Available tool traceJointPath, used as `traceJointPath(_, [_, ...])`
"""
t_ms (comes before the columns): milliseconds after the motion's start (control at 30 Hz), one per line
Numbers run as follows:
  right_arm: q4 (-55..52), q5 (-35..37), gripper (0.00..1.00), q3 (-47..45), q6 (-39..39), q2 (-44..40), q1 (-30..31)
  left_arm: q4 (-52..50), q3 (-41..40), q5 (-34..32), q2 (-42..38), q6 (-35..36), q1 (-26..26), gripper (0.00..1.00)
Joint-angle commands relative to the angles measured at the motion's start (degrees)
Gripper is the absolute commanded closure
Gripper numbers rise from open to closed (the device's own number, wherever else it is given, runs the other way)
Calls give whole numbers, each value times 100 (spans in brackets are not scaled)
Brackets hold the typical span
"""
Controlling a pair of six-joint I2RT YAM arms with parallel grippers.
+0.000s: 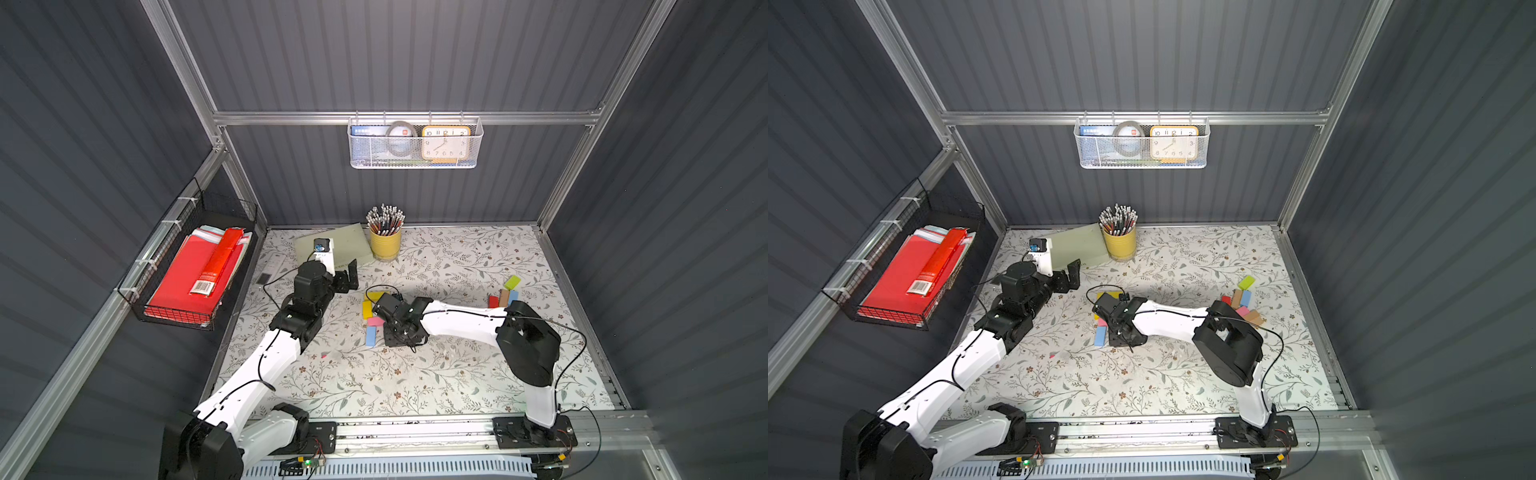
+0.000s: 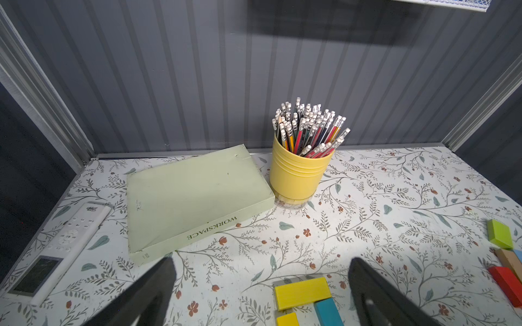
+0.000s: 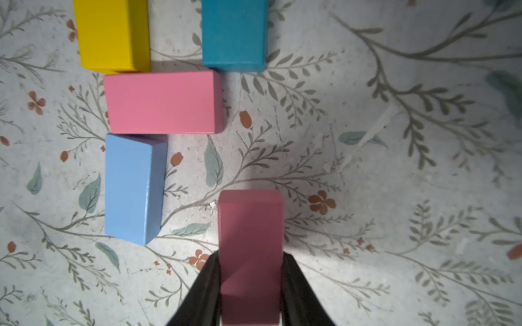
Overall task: Assemble the number 8 with building blocks
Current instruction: Assemble the building block at the center of the board.
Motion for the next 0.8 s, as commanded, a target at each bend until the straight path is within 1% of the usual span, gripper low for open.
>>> traceJointPath(0, [-46, -4, 79, 230, 76, 169, 54, 2, -27, 49, -86, 80, 32, 1])
traceJointPath(367, [-77, 38, 70, 438, 9, 509, 71, 2, -30, 60, -82, 82, 34, 1])
traceJointPath(767, [-102, 171, 67, 632, -48, 800, 46, -19, -29, 47, -66, 100, 32, 1])
